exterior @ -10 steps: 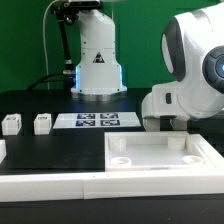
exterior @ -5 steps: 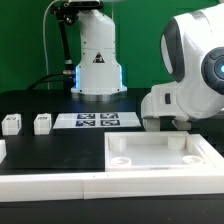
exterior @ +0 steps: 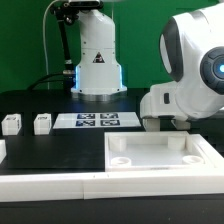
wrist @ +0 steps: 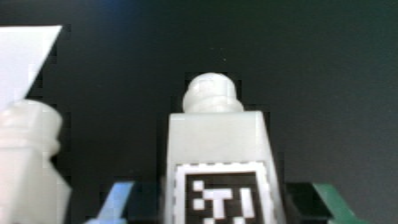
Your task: Assemble square table
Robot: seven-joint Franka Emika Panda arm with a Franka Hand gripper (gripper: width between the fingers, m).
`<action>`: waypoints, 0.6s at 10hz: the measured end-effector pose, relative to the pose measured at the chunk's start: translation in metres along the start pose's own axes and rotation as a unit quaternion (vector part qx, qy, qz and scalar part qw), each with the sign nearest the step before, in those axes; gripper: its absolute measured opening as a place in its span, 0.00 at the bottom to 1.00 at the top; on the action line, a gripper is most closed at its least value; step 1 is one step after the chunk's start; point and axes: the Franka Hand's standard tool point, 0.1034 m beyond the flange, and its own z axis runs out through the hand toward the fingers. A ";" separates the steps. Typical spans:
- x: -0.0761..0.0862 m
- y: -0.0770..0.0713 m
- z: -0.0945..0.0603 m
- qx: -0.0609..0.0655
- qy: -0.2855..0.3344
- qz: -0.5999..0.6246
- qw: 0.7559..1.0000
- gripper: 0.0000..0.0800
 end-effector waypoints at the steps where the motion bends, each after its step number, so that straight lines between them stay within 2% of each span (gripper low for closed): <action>1: -0.009 0.004 -0.012 0.003 -0.001 0.001 1.000 0.36; 4: -0.041 0.018 -0.047 0.010 -0.011 0.005 1.000 0.36; 5: -0.042 0.020 -0.051 0.012 0.000 0.006 1.000 0.36; 6: -0.042 0.019 -0.049 0.012 -0.003 0.006 1.000 0.36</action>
Offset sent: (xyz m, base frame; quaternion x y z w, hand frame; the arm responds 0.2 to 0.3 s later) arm 0.0151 -0.0241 0.0658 0.0132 -0.0516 0.0039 0.9986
